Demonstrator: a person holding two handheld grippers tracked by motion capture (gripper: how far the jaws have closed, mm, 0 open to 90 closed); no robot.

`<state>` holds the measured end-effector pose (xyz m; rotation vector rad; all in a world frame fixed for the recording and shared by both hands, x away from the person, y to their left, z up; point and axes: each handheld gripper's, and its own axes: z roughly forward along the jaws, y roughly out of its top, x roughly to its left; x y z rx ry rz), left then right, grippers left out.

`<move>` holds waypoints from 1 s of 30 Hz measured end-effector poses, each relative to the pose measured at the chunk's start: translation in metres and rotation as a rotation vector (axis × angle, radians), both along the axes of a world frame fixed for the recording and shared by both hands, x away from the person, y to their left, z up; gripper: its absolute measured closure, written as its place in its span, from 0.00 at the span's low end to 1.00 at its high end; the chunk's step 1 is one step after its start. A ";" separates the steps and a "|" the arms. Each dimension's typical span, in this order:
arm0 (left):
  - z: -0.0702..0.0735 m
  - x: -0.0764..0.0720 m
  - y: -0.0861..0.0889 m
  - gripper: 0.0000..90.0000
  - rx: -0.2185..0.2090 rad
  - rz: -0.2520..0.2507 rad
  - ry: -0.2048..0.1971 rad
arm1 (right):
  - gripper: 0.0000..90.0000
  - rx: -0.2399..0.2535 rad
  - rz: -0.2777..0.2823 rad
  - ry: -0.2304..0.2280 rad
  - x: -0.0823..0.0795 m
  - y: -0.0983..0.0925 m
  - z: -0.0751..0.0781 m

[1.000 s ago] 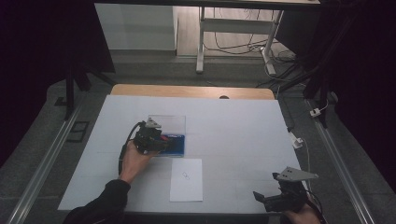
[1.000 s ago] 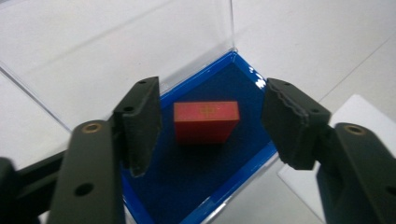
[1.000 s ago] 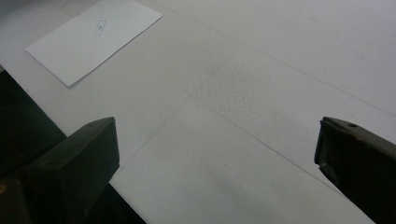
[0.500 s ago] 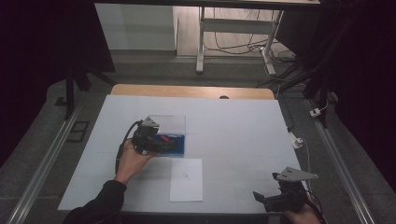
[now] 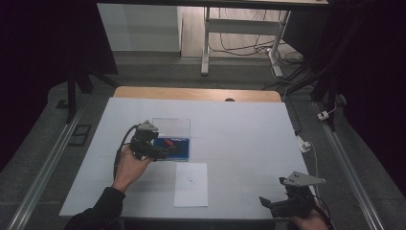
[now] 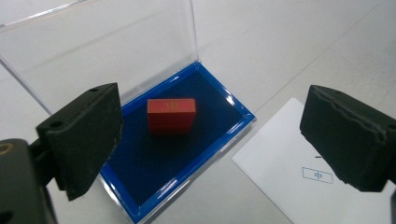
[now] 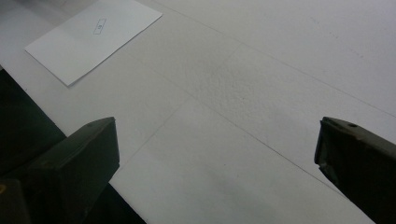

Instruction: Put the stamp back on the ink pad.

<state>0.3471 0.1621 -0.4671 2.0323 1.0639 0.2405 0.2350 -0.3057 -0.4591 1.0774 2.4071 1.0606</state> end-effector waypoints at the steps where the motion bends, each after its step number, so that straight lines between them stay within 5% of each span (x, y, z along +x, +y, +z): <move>1: 0.001 -0.001 0.000 0.05 -0.007 0.000 -0.001 | 0.00 0.000 0.000 0.001 0.000 0.000 0.000; 13: 0.008 -0.017 0.005 0.00 -0.019 -0.018 -0.011 | 0.00 0.006 -0.012 0.006 0.001 -0.001 0.000; 30: 0.015 -0.061 0.025 0.00 -0.053 -0.037 -0.026 | 0.00 0.017 -0.028 0.012 0.002 -0.002 0.000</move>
